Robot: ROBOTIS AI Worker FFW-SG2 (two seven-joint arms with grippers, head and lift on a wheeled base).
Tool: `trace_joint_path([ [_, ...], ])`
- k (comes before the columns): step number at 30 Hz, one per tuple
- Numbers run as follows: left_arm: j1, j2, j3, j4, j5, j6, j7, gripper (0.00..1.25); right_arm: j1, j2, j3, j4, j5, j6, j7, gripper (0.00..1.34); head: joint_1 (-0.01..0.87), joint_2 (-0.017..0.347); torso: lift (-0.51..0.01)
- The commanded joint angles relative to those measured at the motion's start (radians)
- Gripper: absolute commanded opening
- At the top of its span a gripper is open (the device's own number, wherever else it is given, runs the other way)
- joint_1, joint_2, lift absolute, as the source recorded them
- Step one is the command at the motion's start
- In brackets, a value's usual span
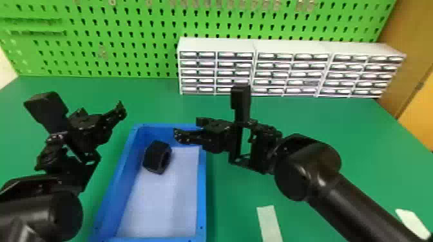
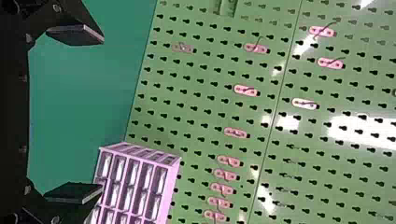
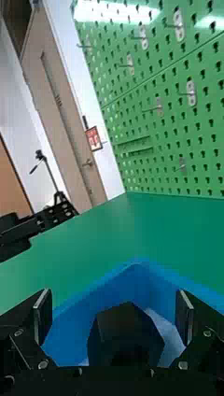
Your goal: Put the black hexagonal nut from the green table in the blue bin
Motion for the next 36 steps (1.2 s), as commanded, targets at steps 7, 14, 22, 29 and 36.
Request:
trace_joint_path([
  [7,0.004,0.0,-0.001,0.001,0.003,0.0,0.0,1.08,0.176,0.092,-0.413,-0.074,0.247,0.053,0.0,1.06,0.692,0.009,-0.097],
  [14,0.004,0.0,0.004,0.0,0.014,0.002,0.0,1.08,0.263,0.14,-0.63,-0.117,0.368,0.067,0.0,1.06,0.692,0.009,-0.097],
  [22,0.004,0.0,0.007,0.001,0.028,0.003,0.0,1.08,0.349,0.201,-0.869,-0.17,0.472,0.07,0.0,1.06,0.692,0.009,-0.097],
  [29,0.002,0.0,0.014,0.001,0.048,0.003,0.0,1.08,0.406,0.195,-1.012,-0.228,0.517,0.076,0.0,1.06,0.692,0.009,-0.097],
  [36,0.007,0.0,0.019,0.003,0.066,0.006,0.002,1.08,0.435,0.209,-1.125,-0.244,0.511,0.038,0.0,1.06,0.692,0.009,-0.097],
])
